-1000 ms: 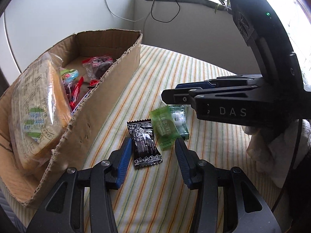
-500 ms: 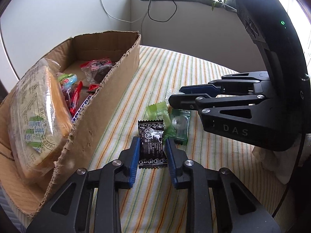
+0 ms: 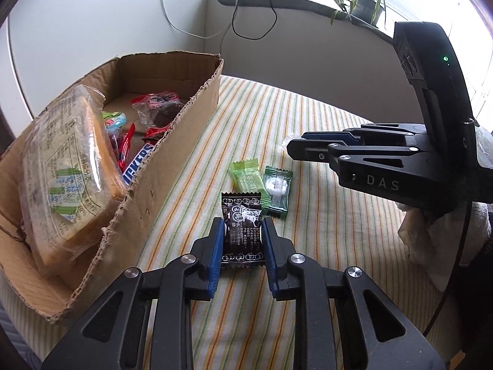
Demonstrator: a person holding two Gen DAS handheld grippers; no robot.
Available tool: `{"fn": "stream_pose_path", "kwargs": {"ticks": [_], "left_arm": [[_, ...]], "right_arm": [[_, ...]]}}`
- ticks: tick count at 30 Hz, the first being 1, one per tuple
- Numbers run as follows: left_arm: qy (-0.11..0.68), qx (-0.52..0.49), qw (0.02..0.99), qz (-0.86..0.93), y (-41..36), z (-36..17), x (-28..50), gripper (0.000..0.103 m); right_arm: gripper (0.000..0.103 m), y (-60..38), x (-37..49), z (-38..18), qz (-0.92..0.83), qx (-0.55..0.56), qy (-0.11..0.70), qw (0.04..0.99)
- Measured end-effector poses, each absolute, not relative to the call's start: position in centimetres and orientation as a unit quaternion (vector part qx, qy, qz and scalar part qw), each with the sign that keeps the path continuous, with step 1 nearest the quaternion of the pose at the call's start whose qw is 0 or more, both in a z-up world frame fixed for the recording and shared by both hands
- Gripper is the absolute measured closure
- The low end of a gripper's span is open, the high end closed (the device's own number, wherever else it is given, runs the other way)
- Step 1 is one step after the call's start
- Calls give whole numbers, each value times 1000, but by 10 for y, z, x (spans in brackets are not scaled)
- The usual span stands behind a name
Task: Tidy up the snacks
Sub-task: 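Grasp the black candy with the left tool while the right reaches a green candy, then carry the black candy with the left tool while the right carries the clear green candy over the box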
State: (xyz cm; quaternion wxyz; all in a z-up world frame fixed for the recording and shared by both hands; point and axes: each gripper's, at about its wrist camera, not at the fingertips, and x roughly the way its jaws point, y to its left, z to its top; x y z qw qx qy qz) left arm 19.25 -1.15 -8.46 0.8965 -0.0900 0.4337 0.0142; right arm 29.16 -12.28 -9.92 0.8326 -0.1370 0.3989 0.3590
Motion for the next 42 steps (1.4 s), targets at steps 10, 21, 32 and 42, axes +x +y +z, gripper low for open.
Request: {"fn": "stream_pose_path", "kwargs": {"ticks": [10, 21, 32, 42], "left_arm": [[410, -100, 906, -4, -5, -55, 160, 80], [379, -111, 918, -13, 17, -30, 133, 80], [357, -137, 924, -10, 60, -22, 123, 80], [338, -153, 928, 16, 116, -17, 123, 80]], "right_arm": [[82, -125, 268, -75, 346, -126, 391, 843], [82, -102, 236, -34, 339, -141, 370, 853], [82, -52, 222, -17, 337, -160, 362, 854], [82, -9, 236, -13, 335, -154, 362, 856]]}}
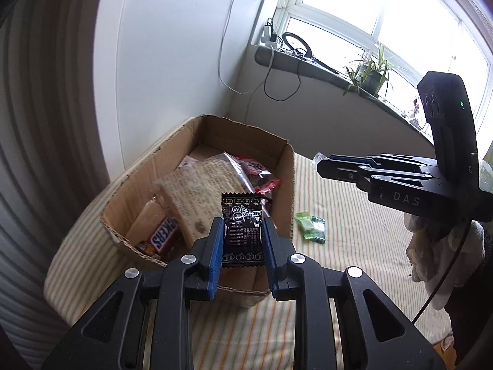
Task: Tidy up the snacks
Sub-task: 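Carry the black candy with the left tool while the right carries the clear green candy over the box, then open both tools to drop the black and clear green candies into the box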
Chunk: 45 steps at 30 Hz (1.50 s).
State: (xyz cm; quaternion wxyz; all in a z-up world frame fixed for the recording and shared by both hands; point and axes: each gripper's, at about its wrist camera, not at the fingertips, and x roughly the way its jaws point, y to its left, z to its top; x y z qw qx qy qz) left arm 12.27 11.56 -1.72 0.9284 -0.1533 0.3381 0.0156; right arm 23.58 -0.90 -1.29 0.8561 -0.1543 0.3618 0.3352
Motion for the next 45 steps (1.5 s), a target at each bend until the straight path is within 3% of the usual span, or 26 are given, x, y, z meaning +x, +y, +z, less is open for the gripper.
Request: {"fn": "stream_pose_path", "kwargs": {"ticks": [15, 30, 32, 34, 36, 45], "left_arm": [[343, -154, 925, 59, 174, -30, 140, 80], [347, -141, 925, 69, 176, -33, 147, 80], [347, -141, 924, 72, 176, -32, 148, 80], [347, -143, 924, 72, 177, -32, 148, 67], [343, -143, 925, 77, 178, -31, 146, 62], [339, -142, 927, 76, 172, -27, 144, 62]], "right_arm": [[82, 26, 267, -34, 330, -133, 384, 852], [80, 31, 271, -40, 340, -122, 393, 846], [67, 32, 270, -39, 340, -123, 390, 847], [43, 30, 268, -36, 342, -121, 382, 850], [36, 29, 265, -32, 343, -118, 374, 854], [33, 16, 264, -25, 335, -114, 371, 858]]}}
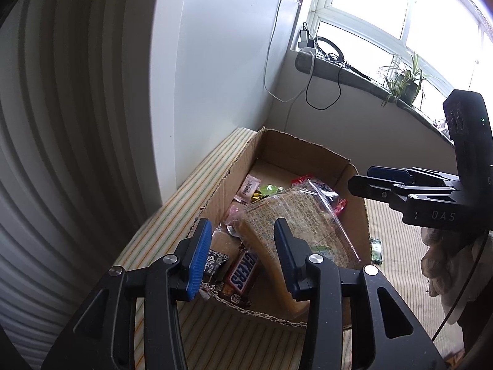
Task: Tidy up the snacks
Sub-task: 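Open both tools to drop the black and clear green candies into the box, then move both tools back toward the green candy and mint pack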
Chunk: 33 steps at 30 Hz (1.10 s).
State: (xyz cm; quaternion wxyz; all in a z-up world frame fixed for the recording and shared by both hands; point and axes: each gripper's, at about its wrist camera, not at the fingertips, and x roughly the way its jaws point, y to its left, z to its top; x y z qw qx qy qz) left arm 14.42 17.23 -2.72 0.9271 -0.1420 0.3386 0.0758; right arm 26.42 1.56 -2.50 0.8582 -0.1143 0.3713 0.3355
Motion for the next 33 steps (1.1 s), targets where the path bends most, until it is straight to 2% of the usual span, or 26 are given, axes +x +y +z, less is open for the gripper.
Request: {"fn": "stream_pose_path", "kwargs": {"ticks": [12, 24, 26, 28, 33], "left_arm": [[329, -140, 933, 52, 144, -13, 140, 62], [320, -110, 941, -3, 74, 1, 132, 62], [322, -109, 940, -14, 61, 0, 131, 62], [327, -103, 939, -23, 50, -2, 130, 62], [346, -94, 932, -42, 23, -15, 134, 62]], "right_arm": [[33, -50, 262, -27, 306, -103, 380, 867], [33, -101, 263, -52, 309, -95, 406, 855], [35, -102, 264, -57, 323, -91, 410, 848], [47, -103, 268, -62, 337, -82, 422, 838], [50, -103, 274, -72, 362, -90, 427, 824]]}}
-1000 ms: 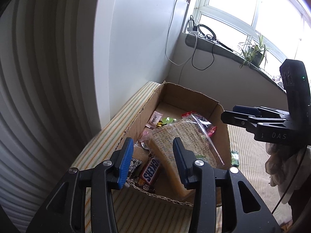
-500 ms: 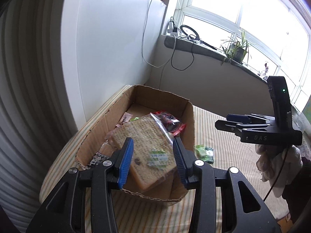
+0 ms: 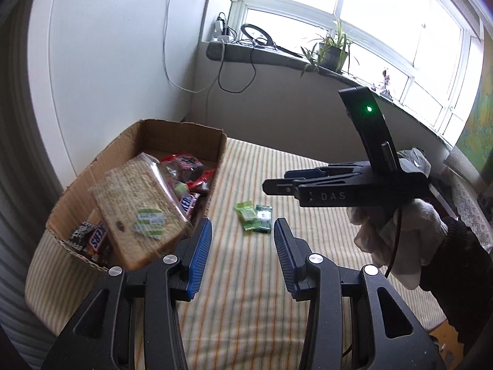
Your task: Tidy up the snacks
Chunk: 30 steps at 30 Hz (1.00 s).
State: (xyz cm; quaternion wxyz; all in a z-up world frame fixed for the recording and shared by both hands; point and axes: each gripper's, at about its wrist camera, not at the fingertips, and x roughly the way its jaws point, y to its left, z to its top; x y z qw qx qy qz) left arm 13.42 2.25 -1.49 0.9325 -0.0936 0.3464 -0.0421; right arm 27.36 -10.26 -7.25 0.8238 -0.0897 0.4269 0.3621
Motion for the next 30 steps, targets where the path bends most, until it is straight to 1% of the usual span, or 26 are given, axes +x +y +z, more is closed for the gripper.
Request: {"fn": "stream_pose_path", "kwargs": {"ticks": [1, 3, 9, 13, 14, 16, 19, 29, 30], "left_arm": [[351, -89, 931, -45, 17, -18, 136, 62], [361, -84, 928, -48, 8, -25, 142, 62], [381, -82, 919, -55, -15, -39, 161, 63], [388, -79, 916, -59, -26, -45, 166, 64], [388, -78, 916, -60, -28, -46, 167, 64], [390, -79, 916, -57, -30, -47, 167, 64], [394, -80, 914, -47, -29, -49, 166, 64], [405, -82, 910, -34, -28, -54, 166, 64], [407, -83, 909, -35, -28, -55, 165, 64]], "right_arm": [[56, -103, 274, -74, 364, -92, 428, 822], [61, -106, 276, -79, 369, -96, 431, 818], [65, -106, 287, -96, 384, -115, 438, 805], [67, -102, 301, -97, 410, -103, 437, 794], [68, -100, 303, -97, 421, -101, 436, 789], [77, -94, 309, -98, 443, -99, 437, 777], [81, -83, 316, -104, 457, -105, 441, 765], [83, -66, 310, -118, 488, -131, 453, 735], [85, -67, 309, -119, 487, -133, 454, 734]]}}
